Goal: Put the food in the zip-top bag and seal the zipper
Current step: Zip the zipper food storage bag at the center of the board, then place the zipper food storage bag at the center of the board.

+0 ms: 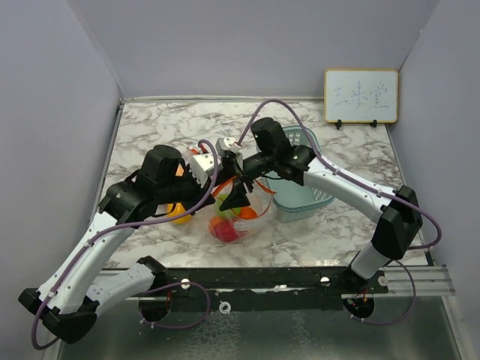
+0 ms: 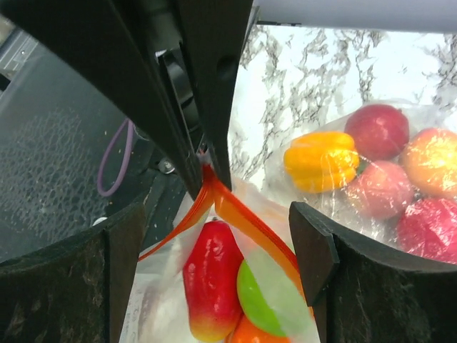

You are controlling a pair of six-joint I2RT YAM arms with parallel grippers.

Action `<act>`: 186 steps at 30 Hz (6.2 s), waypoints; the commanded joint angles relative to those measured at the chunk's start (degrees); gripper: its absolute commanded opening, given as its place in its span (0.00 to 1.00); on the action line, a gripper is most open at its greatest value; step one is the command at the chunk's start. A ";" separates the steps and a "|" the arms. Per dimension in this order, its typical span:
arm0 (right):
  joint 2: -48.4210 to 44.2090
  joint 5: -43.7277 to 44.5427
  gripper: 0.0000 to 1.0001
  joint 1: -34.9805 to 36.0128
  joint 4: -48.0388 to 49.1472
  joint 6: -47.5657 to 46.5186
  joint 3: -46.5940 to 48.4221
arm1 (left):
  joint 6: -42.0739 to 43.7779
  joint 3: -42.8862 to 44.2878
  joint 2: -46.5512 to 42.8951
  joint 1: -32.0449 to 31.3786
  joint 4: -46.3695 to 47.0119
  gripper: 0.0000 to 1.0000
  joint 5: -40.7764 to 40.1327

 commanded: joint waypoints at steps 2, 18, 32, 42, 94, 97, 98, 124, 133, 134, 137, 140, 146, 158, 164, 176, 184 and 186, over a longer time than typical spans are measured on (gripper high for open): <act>-4.71 3.79 0.81 0.42 -3.46 -1.24 -5.00 | 0.77 2.55 -0.93 -0.33 -0.15 0.00 -3.27; -6.71 23.42 0.01 1.63 6.98 12.02 -8.70 | -0.06 1.59 -1.41 -0.33 6.55 0.00 -3.50; -14.15 16.24 0.01 0.48 5.15 14.16 -5.44 | 4.13 -16.08 -29.48 -0.33 28.63 0.99 -10.48; -15.11 6.30 0.01 0.46 6.81 14.67 -5.24 | 5.36 -22.43 -28.70 -0.33 39.40 0.92 -0.95; -9.72 -5.41 0.44 0.47 35.35 15.86 -7.42 | 0.54 -16.58 -18.76 -0.33 31.46 0.00 6.15; -9.15 -6.45 0.42 0.48 36.32 17.03 -7.36 | 0.49 -16.62 -18.37 -0.33 31.50 0.00 5.96; -8.83 -6.92 0.42 0.48 36.60 17.42 -7.16 | 0.48 -16.66 -18.32 -0.33 31.53 0.00 5.79; -5.73 -5.83 0.27 1.10 33.89 18.24 -6.13 | -0.03 -15.72 -17.09 -0.33 32.33 0.00 4.23; -6.95 -2.04 0.01 1.10 32.41 18.03 -6.28 | 0.06 -15.53 -17.52 -0.35 31.84 0.00 3.06; -7.36 -1.21 0.01 1.05 31.85 17.54 -6.36 | 0.22 -15.33 -17.71 -0.33 31.25 0.00 2.51; -8.65 1.97 0.01 0.97 28.56 14.52 -6.76 | 0.94 -14.27 -18.95 -0.33 28.99 0.00 -0.54; -9.75 5.96 0.01 0.80 23.72 10.84 -7.80 | 1.62 -12.91 -21.49 -0.33 27.30 0.00 -4.97; -10.23 12.98 0.01 -0.11 19.29 7.65 -9.75 | 1.69 -10.40 -25.94 -0.32 26.49 0.00 -9.17; -11.13 17.34 0.01 -4.72 16.81 4.57 -13.47 | 2.95 -6.24 -28.29 -0.40 21.08 0.00 -18.21; -12.24 16.80 0.01 -9.13 17.26 5.31 -15.91 | 3.69 -6.32 -29.95 -0.37 21.92 0.00 -28.04; -12.69 20.93 0.10 -12.44 18.41 8.65 -17.81 | 0.91 -11.98 -31.35 -0.50 31.31 0.00 -33.17; -12.40 27.84 0.99 -12.44 17.59 17.32 -12.65 | -10.34 -21.29 -25.13 -0.50 53.07 0.00 -30.13; -14.54 31.16 0.99 -12.44 19.33 19.65 -14.17 | -11.69 -20.43 -21.43 -0.48 55.76 0.00 -30.95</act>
